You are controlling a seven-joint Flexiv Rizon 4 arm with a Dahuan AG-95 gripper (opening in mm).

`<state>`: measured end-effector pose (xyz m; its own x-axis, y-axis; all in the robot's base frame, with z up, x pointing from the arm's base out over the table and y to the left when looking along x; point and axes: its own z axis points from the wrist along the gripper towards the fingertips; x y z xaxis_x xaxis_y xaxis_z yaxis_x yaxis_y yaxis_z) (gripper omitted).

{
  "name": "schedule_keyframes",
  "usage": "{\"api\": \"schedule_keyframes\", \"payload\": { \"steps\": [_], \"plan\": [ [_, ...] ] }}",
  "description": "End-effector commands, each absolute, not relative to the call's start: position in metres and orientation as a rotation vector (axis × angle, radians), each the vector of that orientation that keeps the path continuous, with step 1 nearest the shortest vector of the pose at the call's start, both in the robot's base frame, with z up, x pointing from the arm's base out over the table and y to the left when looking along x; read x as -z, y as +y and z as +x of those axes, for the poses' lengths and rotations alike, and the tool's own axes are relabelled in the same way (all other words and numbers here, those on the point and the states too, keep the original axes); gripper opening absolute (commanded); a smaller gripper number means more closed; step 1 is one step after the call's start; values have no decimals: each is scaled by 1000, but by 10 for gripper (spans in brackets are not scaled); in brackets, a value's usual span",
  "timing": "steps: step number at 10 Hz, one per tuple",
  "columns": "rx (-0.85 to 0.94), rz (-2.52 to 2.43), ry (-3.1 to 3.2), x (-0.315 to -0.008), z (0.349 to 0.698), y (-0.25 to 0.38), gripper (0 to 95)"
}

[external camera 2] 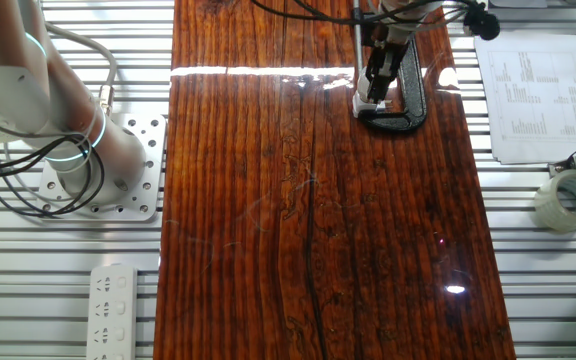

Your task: Install the light bulb by rotating it

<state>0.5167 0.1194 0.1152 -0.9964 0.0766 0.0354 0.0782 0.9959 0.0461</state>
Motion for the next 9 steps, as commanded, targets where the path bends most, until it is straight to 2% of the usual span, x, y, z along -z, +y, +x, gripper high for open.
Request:
{"api": "schedule_keyframes", "payload": {
  "steps": [1,4,9],
  "plan": [
    [101,235,-3097,-128,525,127,760],
    [116,860,-2967,-140,533,145,760],
    [121,1537,-2626,-143,529,159,760]
  ]
}}
